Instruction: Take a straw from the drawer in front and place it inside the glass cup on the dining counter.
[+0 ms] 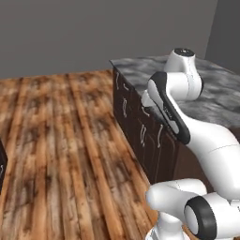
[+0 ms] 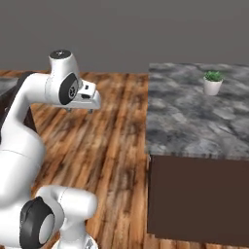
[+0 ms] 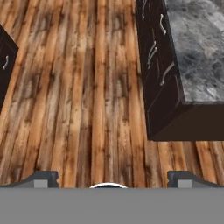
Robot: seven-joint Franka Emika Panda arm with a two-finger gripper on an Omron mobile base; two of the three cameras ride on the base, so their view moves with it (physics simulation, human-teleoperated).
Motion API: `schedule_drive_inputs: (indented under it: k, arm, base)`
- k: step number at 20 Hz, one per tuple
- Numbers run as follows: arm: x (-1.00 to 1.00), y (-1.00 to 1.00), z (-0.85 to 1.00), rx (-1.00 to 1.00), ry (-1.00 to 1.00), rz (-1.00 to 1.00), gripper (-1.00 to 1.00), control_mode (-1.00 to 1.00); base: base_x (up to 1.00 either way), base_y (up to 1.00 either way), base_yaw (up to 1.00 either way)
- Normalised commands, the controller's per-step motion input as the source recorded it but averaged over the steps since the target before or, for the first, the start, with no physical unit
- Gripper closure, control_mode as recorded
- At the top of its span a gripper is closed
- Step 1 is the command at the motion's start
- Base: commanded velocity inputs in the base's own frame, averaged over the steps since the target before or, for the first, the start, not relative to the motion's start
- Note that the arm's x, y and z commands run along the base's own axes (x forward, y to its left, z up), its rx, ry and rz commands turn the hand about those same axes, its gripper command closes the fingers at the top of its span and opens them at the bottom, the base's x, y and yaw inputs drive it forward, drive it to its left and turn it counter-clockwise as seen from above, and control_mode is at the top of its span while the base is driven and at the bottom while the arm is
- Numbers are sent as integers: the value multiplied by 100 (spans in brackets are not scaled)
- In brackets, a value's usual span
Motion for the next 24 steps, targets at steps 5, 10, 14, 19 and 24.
schedule_drive_inputs:
  k: [5,10,14,19,24]
  arm:
    - [0,0,0,0,0,0,-100,100]
    - [0,0,0,0,0,0,-100,100]
    - [0,0,0,0,0,0,-100,100]
    - [0,0,0,0,0,0,-100,100]
    - [0,0,0,0,0,0,-100,100]
  base:
    - [53,61,-14]
    - [36,0,0]
    - [38,0,-1]
    - [48,0,-2]
    - [54,0,-3]
